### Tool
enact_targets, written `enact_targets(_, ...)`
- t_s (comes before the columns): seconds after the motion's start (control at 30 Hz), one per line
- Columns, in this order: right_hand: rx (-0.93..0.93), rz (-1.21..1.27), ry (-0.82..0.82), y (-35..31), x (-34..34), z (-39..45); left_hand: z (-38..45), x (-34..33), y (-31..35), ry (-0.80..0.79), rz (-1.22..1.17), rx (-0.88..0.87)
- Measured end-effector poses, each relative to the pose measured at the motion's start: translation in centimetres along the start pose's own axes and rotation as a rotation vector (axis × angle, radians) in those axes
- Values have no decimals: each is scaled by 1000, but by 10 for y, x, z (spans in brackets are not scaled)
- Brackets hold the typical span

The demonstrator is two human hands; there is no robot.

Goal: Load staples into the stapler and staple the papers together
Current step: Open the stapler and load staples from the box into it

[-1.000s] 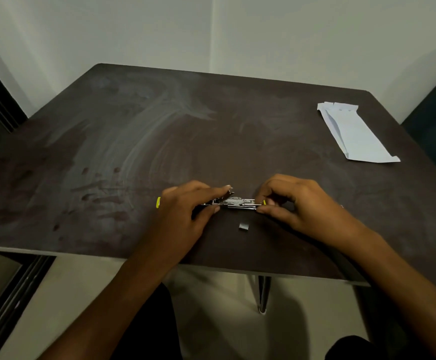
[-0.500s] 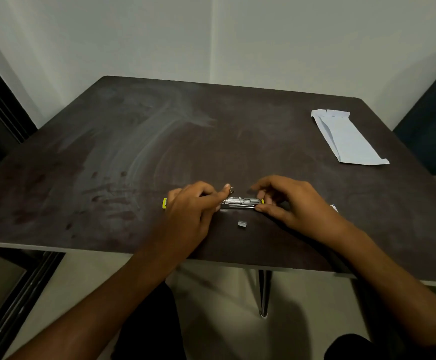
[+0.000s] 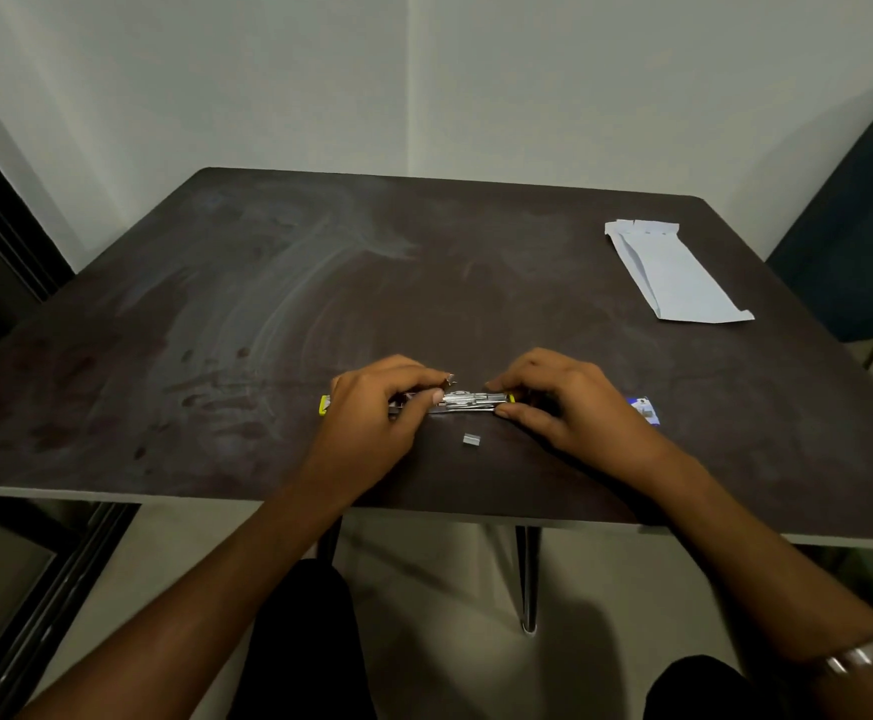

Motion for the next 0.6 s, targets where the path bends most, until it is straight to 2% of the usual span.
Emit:
enact_targets(0.07,-3,-2,-1,0,-1,-1,0,0,2,-11,-17,19)
enact_targets(0.2,-3,-2,-2,2,-3,-1,2,7,-5,95,-42,18)
enact_targets(0.47,9,16,17,5,-6,-2,-2,11,-10,67,-4,-4)
enact_targets(0.6,4,7,13,8,-8,-3,-5,16,-8,162,158,9)
Point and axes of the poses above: each hand's wrist, its own z-axis towards the middle knuckle, its own x-axis out of the back of the hand, y = z × x, the point moved 2 cm from there along z, towards the middle knuckle, and after that the axes turned 10 degrees about -x, right-handed, at the moved point
